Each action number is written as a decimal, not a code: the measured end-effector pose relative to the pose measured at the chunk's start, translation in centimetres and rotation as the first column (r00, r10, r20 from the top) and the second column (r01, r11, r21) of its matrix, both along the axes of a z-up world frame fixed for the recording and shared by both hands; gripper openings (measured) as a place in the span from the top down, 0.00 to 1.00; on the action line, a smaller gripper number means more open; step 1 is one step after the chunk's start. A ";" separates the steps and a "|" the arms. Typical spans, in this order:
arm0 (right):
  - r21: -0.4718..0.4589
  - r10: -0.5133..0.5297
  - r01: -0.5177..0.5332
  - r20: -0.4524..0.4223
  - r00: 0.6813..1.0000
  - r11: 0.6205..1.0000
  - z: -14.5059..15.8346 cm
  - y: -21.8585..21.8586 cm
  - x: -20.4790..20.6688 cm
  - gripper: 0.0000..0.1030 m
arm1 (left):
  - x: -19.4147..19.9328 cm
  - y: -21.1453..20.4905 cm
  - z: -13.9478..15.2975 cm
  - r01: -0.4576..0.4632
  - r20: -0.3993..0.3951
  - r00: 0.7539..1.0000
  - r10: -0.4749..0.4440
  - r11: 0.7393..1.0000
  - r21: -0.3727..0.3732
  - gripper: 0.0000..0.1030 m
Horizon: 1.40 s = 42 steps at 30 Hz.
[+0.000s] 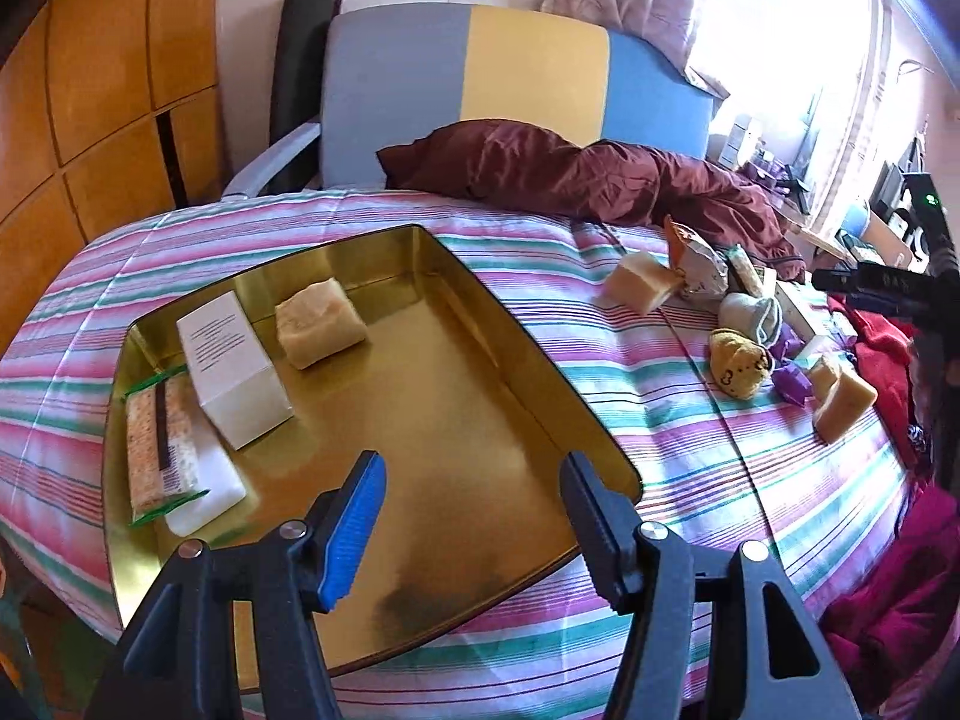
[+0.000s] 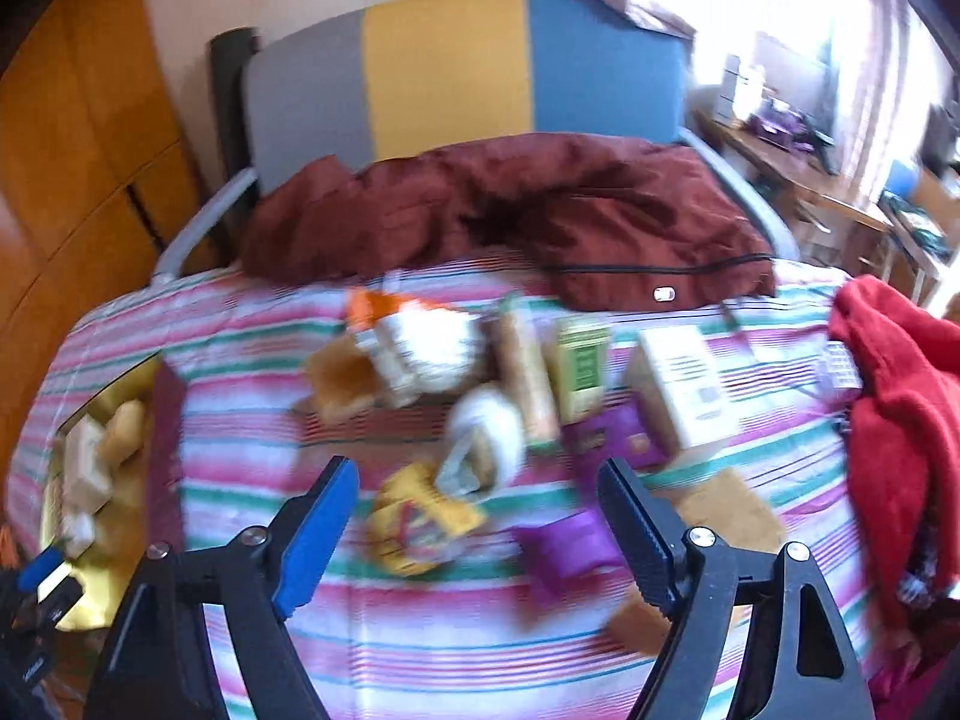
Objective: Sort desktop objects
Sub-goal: 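Move both grippers back toward the items on the bed, then grasp the orange-white snack bag with the left gripper while the right gripper grasps a white box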
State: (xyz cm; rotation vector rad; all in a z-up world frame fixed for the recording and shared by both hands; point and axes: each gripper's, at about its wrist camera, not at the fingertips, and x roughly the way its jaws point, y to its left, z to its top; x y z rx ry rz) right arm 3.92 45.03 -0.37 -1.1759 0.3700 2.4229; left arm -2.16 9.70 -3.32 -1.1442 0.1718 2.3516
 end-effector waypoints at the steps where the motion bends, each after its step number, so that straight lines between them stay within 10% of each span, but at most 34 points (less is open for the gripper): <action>1: 0.010 -0.019 0.019 0.006 1.000 1.000 0.0 1.0 0.1 0.21 | 0.0 0.3 0.0 0.007 0.002 1.000 -0.007 1.000 0.001 0.41; 16: -0.041 -0.203 0.208 0.092 0.975 0.977 -5.8 15.0 -1.2 0.22 | -1.9 8.7 2.2 0.189 0.033 0.981 -0.191 0.981 0.048 0.41; 24: -0.053 -0.183 0.192 0.138 0.973 0.980 -7.9 15.9 -2.5 0.22 | -5.0 15.7 2.6 0.277 0.092 0.954 -0.286 0.956 0.101 0.39; 30: -0.037 -0.170 0.182 0.217 0.961 0.983 -9.0 16.2 -2.8 0.49 | -7.1 20.9 2.1 0.338 0.105 0.932 -0.347 0.936 0.100 0.35; 42: 0.000 -0.137 0.141 0.247 0.959 0.990 -9.0 15.3 -3.0 0.50 | -13.2 28.1 -0.5 0.387 0.175 0.894 -0.413 0.907 0.163 0.14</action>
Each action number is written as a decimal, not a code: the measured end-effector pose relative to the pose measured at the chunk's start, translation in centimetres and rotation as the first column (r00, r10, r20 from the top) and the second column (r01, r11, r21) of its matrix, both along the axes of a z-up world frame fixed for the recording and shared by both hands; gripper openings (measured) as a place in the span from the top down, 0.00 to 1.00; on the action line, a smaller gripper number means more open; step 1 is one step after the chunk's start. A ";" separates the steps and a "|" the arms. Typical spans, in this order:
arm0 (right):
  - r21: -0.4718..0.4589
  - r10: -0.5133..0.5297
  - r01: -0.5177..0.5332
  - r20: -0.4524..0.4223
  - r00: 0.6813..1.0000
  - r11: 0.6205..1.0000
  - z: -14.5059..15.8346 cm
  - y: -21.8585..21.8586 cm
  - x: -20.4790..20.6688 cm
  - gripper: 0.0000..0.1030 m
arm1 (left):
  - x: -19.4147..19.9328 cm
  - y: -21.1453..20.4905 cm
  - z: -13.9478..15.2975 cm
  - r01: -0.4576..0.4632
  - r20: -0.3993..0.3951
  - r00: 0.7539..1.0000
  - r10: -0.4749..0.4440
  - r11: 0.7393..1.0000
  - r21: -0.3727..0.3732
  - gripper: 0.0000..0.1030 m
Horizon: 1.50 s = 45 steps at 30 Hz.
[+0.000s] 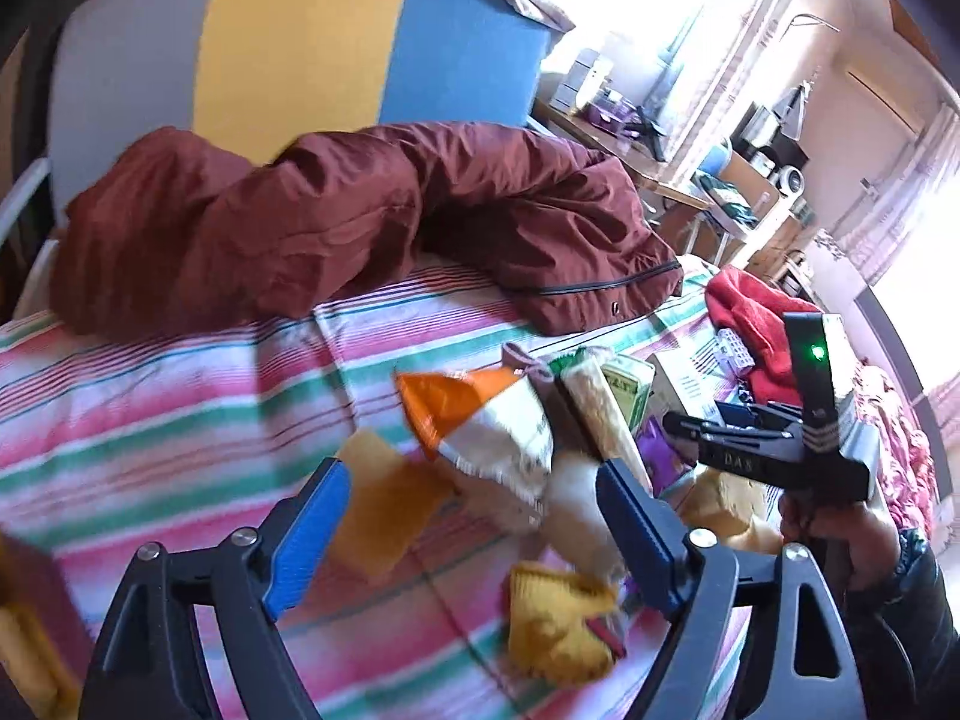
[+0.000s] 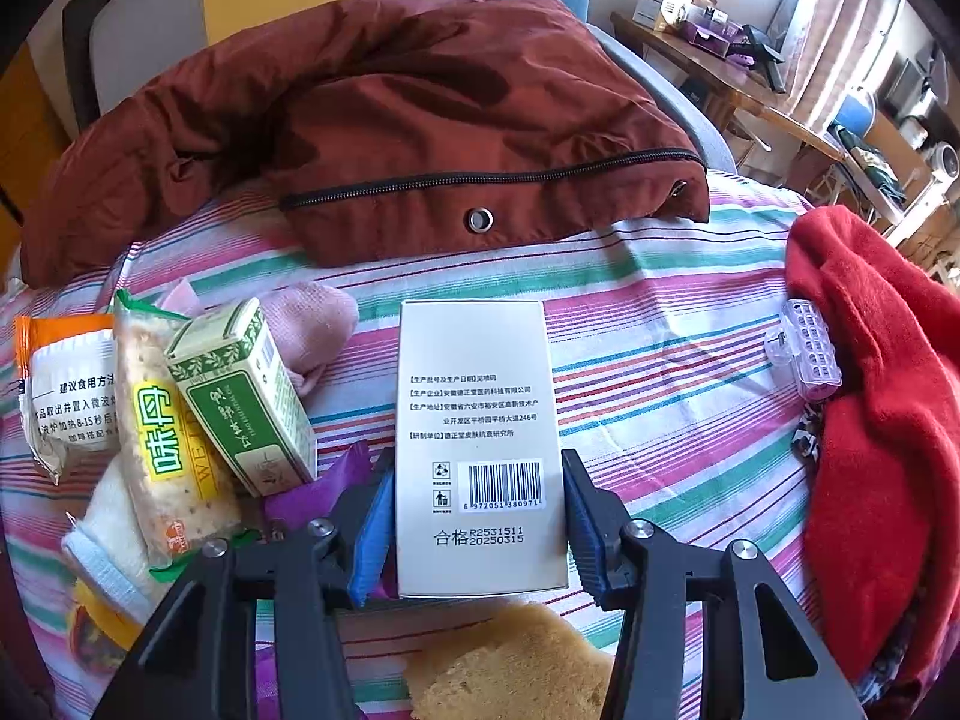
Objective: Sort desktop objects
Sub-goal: 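Grasp the orange-white snack bag with the left gripper while the right gripper grasps a white box, then carry the snack bag and white box to the gold tray and release them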
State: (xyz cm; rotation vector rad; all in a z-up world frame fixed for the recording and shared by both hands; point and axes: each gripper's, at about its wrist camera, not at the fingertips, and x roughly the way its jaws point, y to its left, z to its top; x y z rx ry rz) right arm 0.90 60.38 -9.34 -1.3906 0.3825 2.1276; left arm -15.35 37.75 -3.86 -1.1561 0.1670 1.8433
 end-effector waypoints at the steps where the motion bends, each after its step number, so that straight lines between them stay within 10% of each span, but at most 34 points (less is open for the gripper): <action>1: 0.002 0.002 -0.002 0.003 1.000 1.000 0.0 0.0 0.0 0.50 | -0.7 0.6 -0.4 -0.001 0.016 1.000 0.001 1.000 0.005 0.13; 10: 0.009 0.021 -0.021 0.032 0.999 1.000 -0.5 0.0 -0.4 0.49 | -3.2 4.7 -3.7 0.059 0.109 0.992 -0.059 0.998 -0.002 0.08; 17: 0.008 0.028 -0.028 0.059 0.998 1.000 -1.1 -0.1 -0.6 0.49 | -1.9 6.9 -5.7 0.136 0.070 0.989 -0.133 0.990 -0.047 0.36; 34: 0.034 0.017 -0.016 -0.044 0.999 0.999 1.6 -0.2 0.5 0.51 | 3.0 -0.9 -1.0 -0.010 -0.040 0.999 0.012 0.998 0.055 0.43; 45: 0.074 0.051 -0.031 -0.284 0.957 0.997 6.7 -1.4 2.2 0.51 | 5.7 -8.6 4.1 -0.128 -0.089 0.986 0.141 0.982 0.136 0.43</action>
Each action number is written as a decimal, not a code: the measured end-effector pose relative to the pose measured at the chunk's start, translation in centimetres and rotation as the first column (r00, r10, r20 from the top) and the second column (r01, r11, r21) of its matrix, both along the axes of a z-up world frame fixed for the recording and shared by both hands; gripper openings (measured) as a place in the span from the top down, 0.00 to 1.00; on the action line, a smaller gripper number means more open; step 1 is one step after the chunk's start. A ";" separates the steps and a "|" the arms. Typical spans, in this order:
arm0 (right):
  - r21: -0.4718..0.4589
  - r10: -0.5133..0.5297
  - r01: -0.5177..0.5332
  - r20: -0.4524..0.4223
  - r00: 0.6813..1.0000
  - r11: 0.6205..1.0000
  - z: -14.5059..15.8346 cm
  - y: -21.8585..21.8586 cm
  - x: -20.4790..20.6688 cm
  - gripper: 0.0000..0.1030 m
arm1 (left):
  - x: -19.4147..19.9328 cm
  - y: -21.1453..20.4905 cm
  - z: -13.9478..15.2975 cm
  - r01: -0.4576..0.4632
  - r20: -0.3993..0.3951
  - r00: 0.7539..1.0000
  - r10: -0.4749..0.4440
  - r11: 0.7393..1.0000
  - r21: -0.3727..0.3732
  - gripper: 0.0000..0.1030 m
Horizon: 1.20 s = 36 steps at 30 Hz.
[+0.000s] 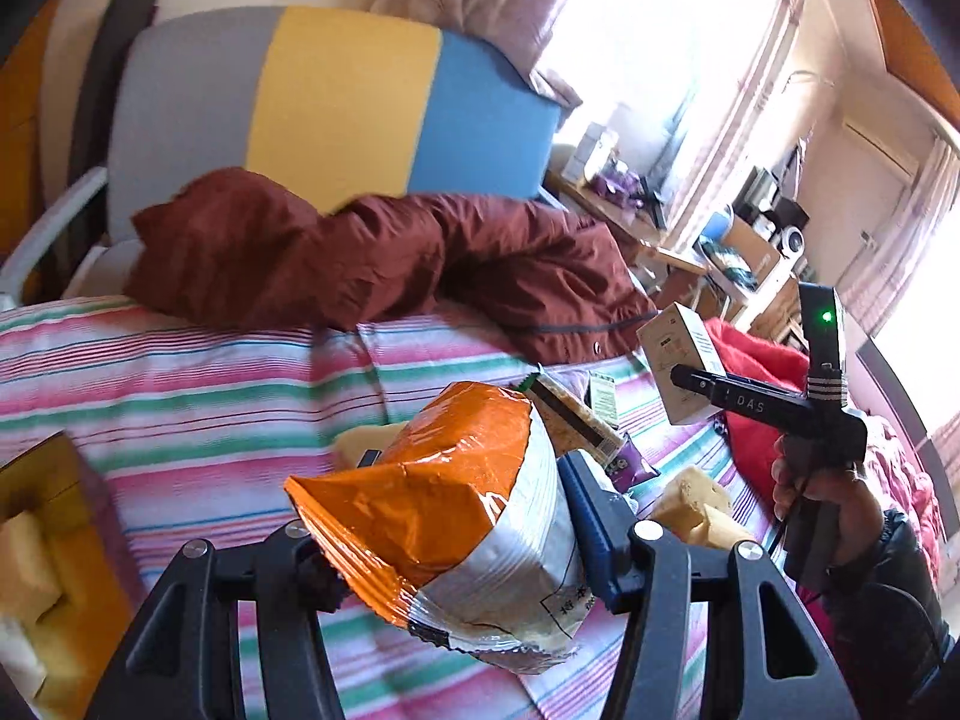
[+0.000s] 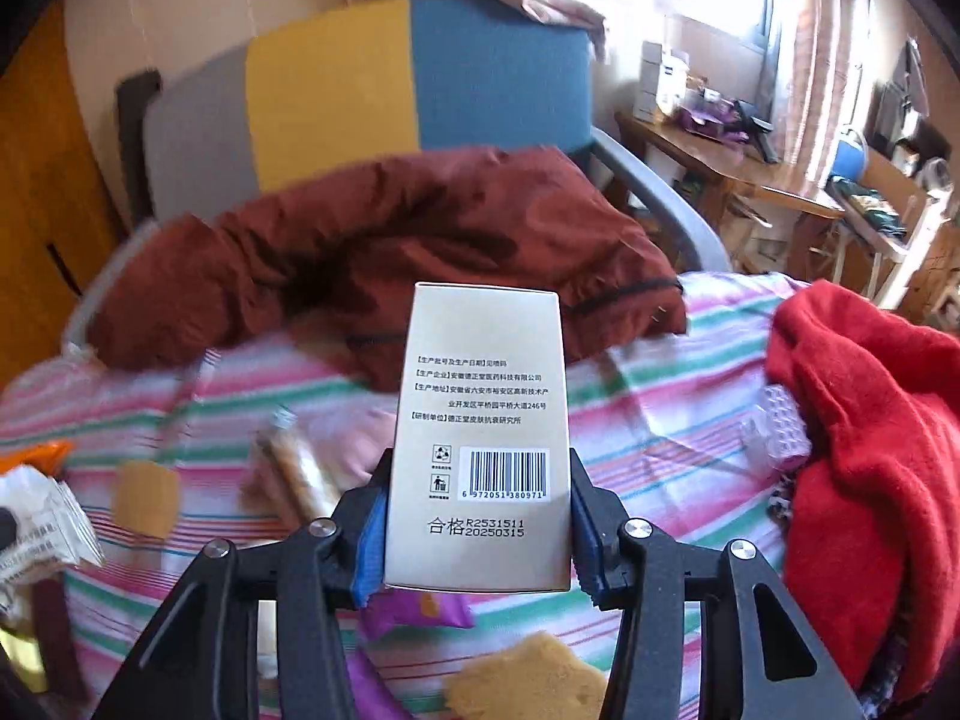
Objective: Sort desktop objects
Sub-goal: 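Carry the snack bag and white box to the gold tray and release them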
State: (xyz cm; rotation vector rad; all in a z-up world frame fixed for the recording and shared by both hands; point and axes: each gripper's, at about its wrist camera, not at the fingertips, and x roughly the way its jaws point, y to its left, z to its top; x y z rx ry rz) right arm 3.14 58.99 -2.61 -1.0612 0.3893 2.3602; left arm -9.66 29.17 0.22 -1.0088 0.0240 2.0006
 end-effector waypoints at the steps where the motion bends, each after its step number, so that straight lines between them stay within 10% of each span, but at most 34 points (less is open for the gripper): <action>1: -0.007 0.009 -0.009 -0.013 1.000 1.000 0.2 -0.3 0.0 0.51 | 0.3 -0.9 0.3 -0.011 -0.002 1.000 0.011 1.000 0.007 0.43; 11: -0.075 0.233 -0.238 -0.061 0.970 0.968 3.1 -9.6 -2.5 0.51 | 1.2 -12.0 1.3 -0.196 -0.008 0.980 0.197 0.980 0.036 0.43; 28: -0.187 0.609 -0.612 -0.078 0.789 0.769 2.3 -34.3 -11.0 0.51 | 0.0 -25.3 -2.2 -0.482 -0.027 0.876 0.482 0.876 -0.002 0.43; 36: -0.217 0.597 -0.597 -0.072 0.799 0.773 0.5 -38.2 -16.2 0.31 | -0.5 -27.1 -3.6 -0.529 -0.004 0.849 0.529 0.848 -0.043 0.35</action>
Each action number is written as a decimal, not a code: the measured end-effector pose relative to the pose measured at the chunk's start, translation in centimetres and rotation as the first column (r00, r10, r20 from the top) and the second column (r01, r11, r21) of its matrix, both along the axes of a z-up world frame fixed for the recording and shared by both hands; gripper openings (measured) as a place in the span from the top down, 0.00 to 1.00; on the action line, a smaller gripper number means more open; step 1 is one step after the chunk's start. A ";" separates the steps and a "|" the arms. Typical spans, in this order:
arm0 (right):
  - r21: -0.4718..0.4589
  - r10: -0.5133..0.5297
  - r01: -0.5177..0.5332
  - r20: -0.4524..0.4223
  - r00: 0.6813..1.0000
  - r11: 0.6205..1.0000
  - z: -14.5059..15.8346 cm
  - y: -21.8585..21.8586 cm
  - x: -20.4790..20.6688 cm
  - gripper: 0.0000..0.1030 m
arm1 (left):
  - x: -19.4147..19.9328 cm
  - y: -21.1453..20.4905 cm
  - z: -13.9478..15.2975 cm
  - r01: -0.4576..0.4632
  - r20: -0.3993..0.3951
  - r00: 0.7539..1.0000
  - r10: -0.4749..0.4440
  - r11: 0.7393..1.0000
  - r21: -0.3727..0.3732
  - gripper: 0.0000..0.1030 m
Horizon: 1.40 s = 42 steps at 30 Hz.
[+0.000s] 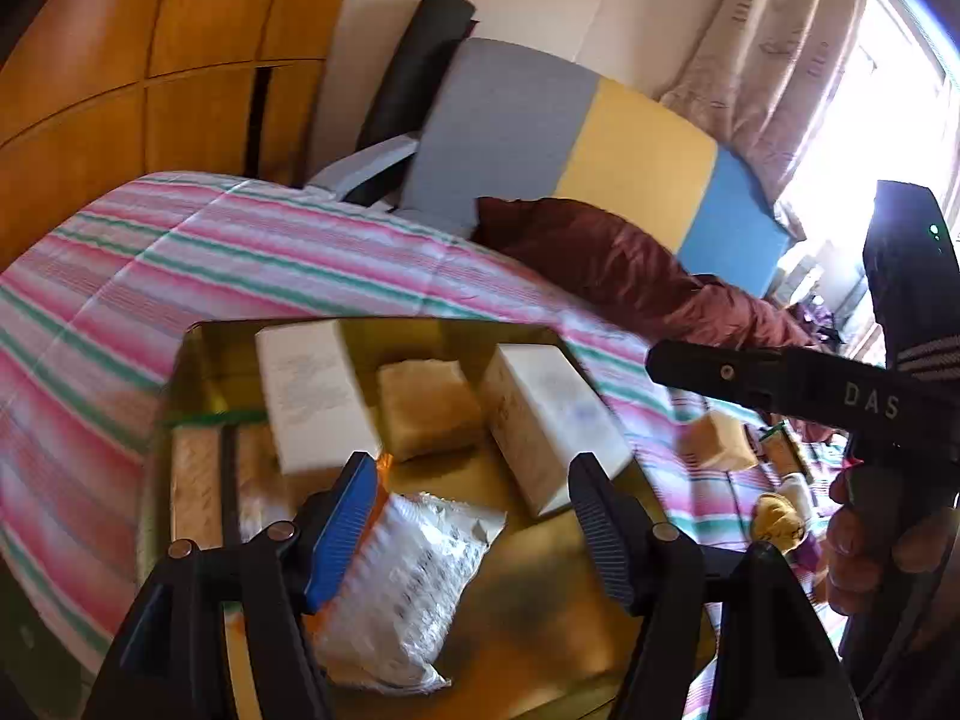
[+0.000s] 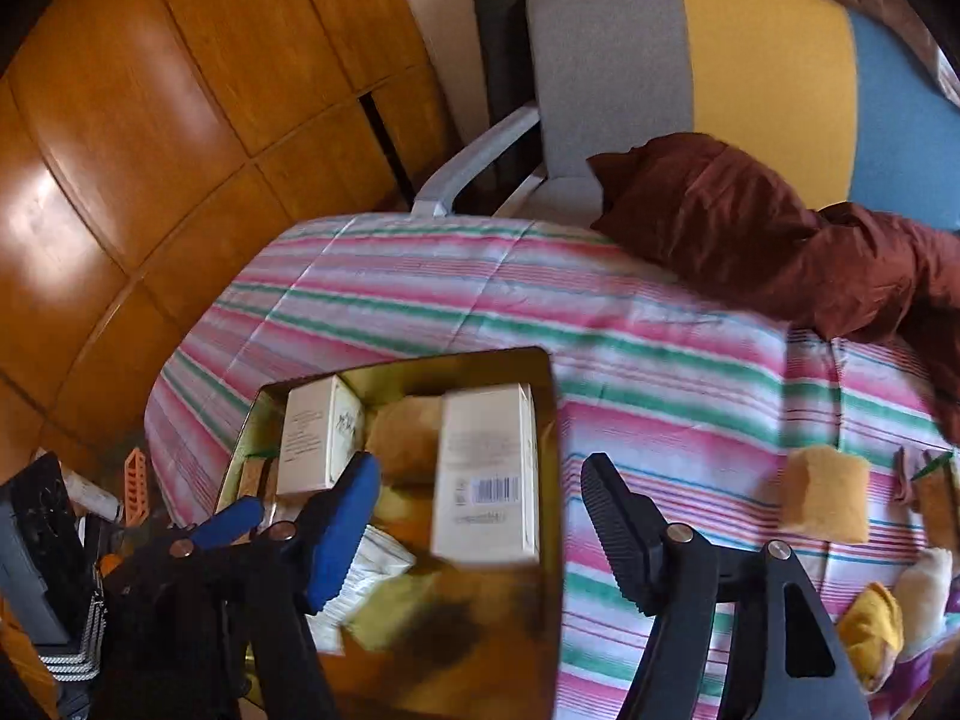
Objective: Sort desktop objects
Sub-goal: 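Carry the snack bag and white box to the gold tray and release them, then move both grippers back over the remaining items on the bed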
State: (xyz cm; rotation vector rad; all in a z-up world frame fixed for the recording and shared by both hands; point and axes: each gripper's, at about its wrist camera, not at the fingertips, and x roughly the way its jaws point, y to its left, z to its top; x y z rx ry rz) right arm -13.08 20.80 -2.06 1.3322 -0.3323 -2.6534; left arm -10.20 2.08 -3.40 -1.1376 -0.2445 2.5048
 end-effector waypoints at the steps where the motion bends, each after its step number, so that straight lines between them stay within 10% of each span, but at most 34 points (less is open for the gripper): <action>1: 0.004 0.010 -0.010 0.005 1.000 1.000 -0.3 -0.4 0.2 0.32 | 0.3 -0.5 0.1 -0.009 0.001 1.000 0.009 1.000 0.001 0.35; 42: 0.214 -0.058 0.048 0.042 0.997 0.976 -2.9 4.0 15.8 0.12 | 9.3 1.0 1.2 0.052 -0.058 0.996 -0.064 0.980 -0.192 0.39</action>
